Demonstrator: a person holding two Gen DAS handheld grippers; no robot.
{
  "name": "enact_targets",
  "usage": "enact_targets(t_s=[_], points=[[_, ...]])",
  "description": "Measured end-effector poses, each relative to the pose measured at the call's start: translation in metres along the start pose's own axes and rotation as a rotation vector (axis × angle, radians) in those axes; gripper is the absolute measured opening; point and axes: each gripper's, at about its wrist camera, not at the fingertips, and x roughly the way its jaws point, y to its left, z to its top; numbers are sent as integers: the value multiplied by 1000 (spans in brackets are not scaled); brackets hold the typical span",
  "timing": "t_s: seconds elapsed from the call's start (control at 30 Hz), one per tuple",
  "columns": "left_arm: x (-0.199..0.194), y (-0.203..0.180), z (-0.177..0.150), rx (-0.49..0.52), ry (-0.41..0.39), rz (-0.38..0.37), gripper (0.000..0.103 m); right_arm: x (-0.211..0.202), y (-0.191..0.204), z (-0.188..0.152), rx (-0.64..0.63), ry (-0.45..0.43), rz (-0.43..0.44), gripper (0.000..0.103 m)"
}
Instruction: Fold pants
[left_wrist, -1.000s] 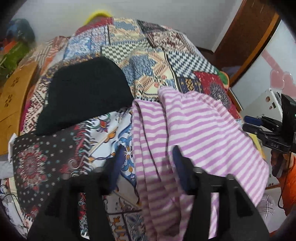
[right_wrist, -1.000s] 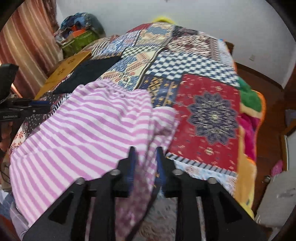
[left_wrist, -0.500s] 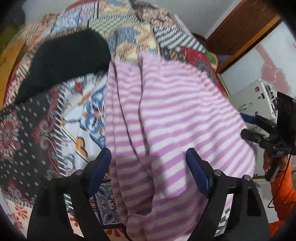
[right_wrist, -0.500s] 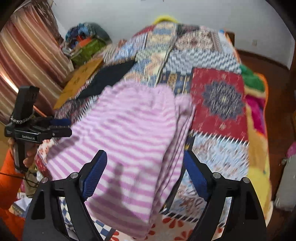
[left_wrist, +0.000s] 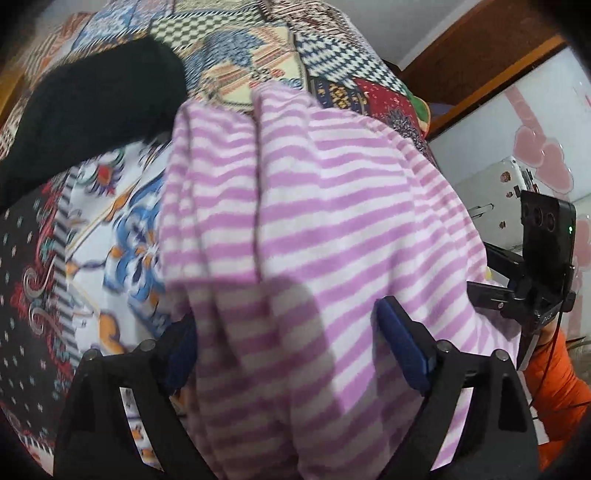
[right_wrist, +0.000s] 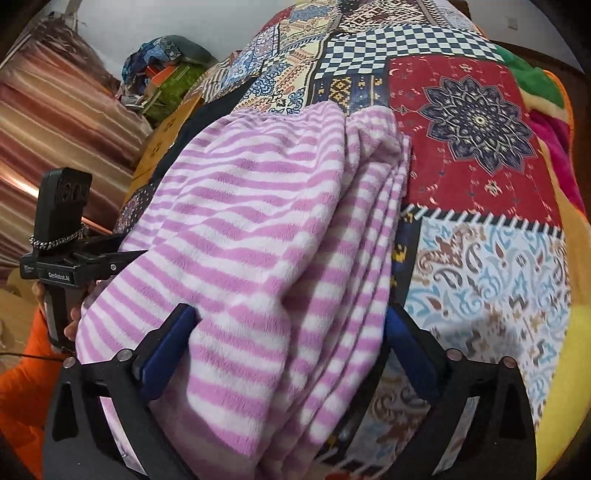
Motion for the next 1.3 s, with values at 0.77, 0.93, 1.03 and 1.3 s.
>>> enact_targets(t_s=[0.77,0.93,1.03,1.3], points=[[-41,-33,9,122,-135,7,28,-20,40,32,-149,-107,-4,30],[-72,-40,4,138,-214,18,28,-41,63,30,-236,-160,-37,29],[-92,-41,0,139,-262,21,27,-51,77,32,-271,-198,-46,28],[-149,-36,-5,149,-409,63,27,-73,116,46,-346,-293,-31,28]])
